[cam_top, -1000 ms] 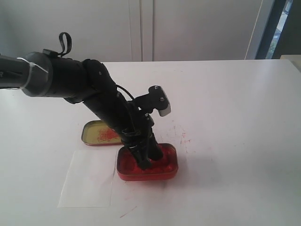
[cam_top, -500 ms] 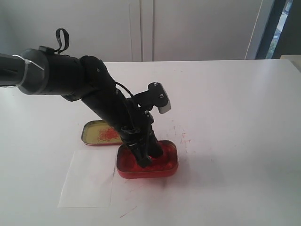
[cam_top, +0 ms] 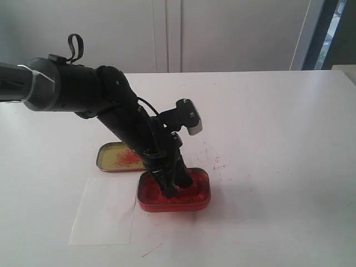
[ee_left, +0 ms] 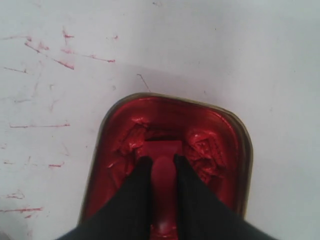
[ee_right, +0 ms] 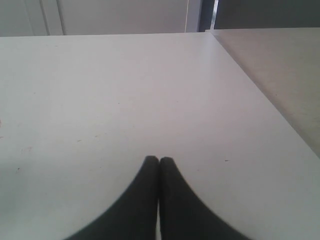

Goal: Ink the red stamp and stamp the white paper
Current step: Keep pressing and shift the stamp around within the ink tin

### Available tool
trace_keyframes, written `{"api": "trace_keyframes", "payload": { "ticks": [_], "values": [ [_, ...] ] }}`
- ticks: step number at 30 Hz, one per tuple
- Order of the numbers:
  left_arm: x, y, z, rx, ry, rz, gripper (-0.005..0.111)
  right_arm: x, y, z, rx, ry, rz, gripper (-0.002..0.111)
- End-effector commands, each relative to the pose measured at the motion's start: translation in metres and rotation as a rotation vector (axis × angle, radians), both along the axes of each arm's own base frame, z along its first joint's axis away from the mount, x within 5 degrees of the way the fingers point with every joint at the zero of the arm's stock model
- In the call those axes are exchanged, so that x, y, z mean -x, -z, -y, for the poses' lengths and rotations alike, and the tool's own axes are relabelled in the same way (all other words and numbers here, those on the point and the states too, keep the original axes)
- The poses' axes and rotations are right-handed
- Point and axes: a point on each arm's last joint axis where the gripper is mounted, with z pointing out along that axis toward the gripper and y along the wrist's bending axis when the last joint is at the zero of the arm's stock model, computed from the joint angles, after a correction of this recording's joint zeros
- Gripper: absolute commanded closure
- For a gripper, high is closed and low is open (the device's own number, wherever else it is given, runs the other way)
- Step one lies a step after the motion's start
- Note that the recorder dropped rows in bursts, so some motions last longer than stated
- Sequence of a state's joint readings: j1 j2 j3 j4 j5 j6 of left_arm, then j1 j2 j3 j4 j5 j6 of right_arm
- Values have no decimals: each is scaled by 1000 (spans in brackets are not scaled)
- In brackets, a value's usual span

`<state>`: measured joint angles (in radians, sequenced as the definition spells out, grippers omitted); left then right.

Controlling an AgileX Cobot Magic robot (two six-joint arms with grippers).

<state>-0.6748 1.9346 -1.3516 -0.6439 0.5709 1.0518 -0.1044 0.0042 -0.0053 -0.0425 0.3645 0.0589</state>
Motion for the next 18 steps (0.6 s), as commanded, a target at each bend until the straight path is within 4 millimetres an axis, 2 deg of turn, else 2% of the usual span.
{"api": "trace_keyframes", "payload": {
  "ticks": [1,5,10,18],
  "values": [
    [0,-17,3,49,-20,21,107,0,0,0,2,-4,13,108],
    [1,-2,3,12,6,-32,107,0,0,0,2,-4,13,108],
    [2,-12,3,3,2,-46,107,0,0,0,2,-4,13,108],
    [1,-10,2,-11,-11,-52,107,0,0,0,2,-4,13,108]
  ]
}}
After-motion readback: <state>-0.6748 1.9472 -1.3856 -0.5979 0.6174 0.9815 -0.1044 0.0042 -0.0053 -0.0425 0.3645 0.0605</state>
